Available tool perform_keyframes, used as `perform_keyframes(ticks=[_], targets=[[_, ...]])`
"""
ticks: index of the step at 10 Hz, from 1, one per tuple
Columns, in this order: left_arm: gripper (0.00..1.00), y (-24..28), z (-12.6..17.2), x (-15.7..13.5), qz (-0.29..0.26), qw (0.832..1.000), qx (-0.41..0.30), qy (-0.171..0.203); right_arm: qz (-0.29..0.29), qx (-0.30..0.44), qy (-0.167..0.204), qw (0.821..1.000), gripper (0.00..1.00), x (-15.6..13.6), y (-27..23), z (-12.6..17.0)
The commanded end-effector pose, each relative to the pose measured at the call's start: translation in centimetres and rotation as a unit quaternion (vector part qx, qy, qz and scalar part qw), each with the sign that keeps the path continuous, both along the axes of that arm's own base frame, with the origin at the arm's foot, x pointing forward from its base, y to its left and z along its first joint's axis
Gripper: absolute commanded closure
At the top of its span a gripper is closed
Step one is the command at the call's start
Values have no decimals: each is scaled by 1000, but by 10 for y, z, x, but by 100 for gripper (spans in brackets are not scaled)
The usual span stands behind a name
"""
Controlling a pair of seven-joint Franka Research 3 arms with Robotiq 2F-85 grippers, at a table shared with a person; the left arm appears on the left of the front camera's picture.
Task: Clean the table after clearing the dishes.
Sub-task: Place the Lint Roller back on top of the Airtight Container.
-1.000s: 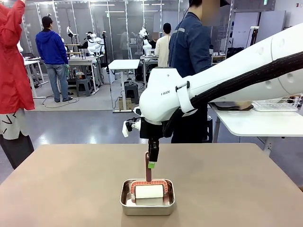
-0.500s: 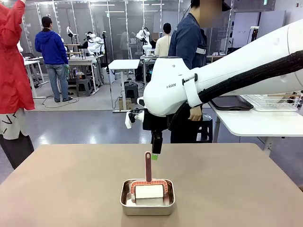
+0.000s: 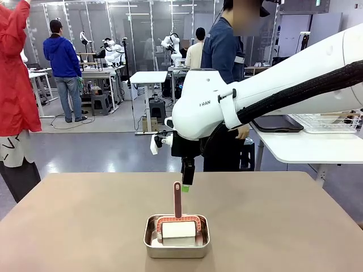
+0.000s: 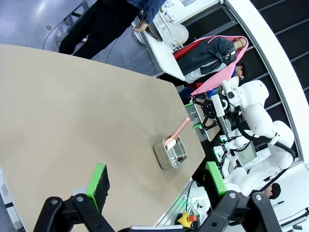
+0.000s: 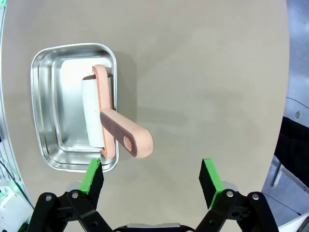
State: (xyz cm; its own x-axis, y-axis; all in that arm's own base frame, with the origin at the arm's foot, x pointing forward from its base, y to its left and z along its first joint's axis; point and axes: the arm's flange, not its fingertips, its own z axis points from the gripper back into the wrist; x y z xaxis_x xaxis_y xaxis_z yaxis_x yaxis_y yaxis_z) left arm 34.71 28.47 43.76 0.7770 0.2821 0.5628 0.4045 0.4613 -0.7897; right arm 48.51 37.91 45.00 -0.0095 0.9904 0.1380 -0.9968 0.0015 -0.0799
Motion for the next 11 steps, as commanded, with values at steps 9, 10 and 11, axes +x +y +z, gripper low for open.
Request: perform_keyframes(ticks=[9,10,11], targets=[[0,1,3,-4,-4,1000,7,2,-75,174,123,974,0,19,-80,57],[0,1,3,-4,-4,1000,7,2,-109,212,174,955,0,23,-114,61],[0,1,3,-4,-4,1000,7,2,-164,244,197,935,0,24,-151,59]])
